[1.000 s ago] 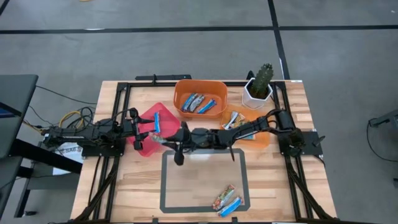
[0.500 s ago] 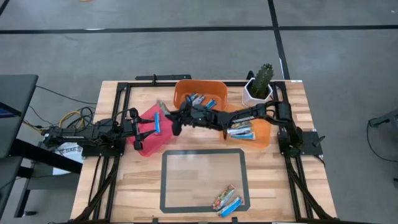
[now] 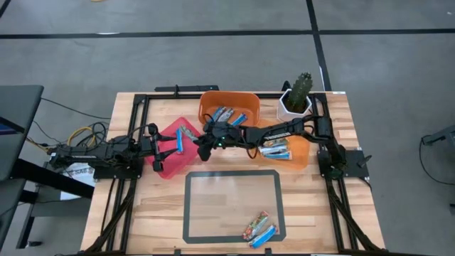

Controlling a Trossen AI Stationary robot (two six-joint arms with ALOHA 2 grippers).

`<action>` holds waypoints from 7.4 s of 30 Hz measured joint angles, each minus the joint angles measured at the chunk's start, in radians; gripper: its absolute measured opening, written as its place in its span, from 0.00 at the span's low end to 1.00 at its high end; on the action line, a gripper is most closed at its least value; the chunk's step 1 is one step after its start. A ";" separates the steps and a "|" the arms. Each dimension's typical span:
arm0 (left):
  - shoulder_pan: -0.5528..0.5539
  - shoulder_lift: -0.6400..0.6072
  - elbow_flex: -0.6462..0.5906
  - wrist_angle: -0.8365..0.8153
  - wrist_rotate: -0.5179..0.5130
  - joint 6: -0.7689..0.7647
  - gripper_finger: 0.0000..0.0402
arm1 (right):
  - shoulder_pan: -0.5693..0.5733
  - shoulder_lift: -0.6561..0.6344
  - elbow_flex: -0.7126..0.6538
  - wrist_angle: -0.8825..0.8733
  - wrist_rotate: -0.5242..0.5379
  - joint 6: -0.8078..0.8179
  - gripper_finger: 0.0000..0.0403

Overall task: Pick and place Granola Bars by type
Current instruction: Put the top red granola bar into the red bin

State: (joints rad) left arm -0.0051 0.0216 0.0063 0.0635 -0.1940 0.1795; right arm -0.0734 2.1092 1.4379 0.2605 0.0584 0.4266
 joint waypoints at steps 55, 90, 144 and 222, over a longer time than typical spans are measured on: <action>0.000 0.001 0.000 -0.001 0.005 0.000 0.48 | -0.017 0.153 0.234 -0.209 -0.035 -0.068 0.50; 0.000 0.002 0.000 -0.001 0.004 0.000 0.48 | 0.383 -0.405 -0.362 -0.469 -0.035 -0.402 0.45; 0.000 0.003 0.000 -0.001 0.004 0.000 0.48 | 0.719 -0.255 -0.446 -0.451 0.016 -0.435 0.39; 0.000 0.003 0.000 -0.001 0.004 0.000 0.48 | 0.124 -0.139 -0.136 0.207 0.019 -0.235 0.11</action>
State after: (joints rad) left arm -0.0049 0.0246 0.0065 0.0628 -0.1898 0.1795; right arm 0.0503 1.9701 1.3021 0.4673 0.0776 0.1913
